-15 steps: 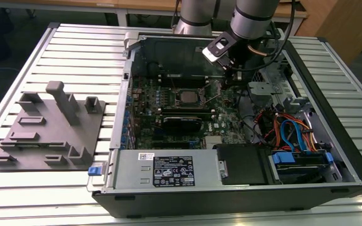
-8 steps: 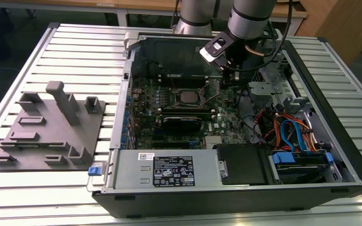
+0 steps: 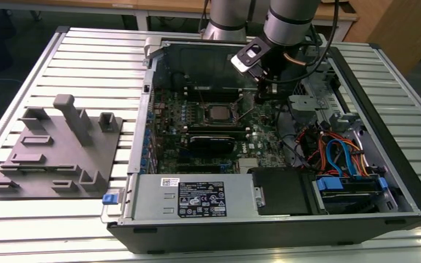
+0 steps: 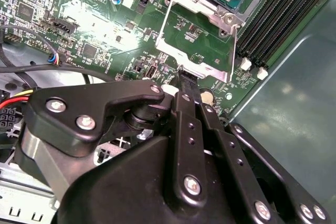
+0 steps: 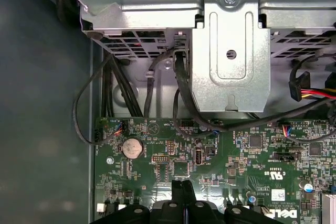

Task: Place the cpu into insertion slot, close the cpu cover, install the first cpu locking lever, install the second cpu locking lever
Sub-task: 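Close the cpu cover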

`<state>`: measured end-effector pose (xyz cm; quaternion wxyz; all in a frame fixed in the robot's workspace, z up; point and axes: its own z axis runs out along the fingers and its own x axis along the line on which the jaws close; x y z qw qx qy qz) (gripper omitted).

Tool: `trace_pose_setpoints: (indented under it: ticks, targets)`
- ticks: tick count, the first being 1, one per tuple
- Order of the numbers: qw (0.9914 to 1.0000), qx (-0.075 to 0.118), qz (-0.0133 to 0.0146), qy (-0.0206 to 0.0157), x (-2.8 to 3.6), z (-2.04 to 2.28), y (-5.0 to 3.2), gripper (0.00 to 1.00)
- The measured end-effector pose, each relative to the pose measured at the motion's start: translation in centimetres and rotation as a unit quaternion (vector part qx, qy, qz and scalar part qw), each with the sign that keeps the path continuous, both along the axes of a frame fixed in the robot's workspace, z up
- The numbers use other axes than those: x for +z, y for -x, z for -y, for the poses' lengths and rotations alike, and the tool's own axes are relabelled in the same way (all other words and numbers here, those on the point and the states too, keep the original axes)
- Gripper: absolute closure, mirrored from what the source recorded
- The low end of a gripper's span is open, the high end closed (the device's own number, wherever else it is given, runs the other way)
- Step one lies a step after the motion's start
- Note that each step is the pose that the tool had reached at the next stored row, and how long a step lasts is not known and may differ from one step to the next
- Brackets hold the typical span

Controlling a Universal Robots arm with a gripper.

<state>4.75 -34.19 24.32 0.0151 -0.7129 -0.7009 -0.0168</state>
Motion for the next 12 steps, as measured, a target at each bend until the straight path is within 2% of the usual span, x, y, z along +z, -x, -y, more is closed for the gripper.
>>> trace_pose_setpoints:
  ticks: [12]
  targets:
    - [1.00000,0.000,0.0000,0.0000,0.00,0.00,0.38,0.89]
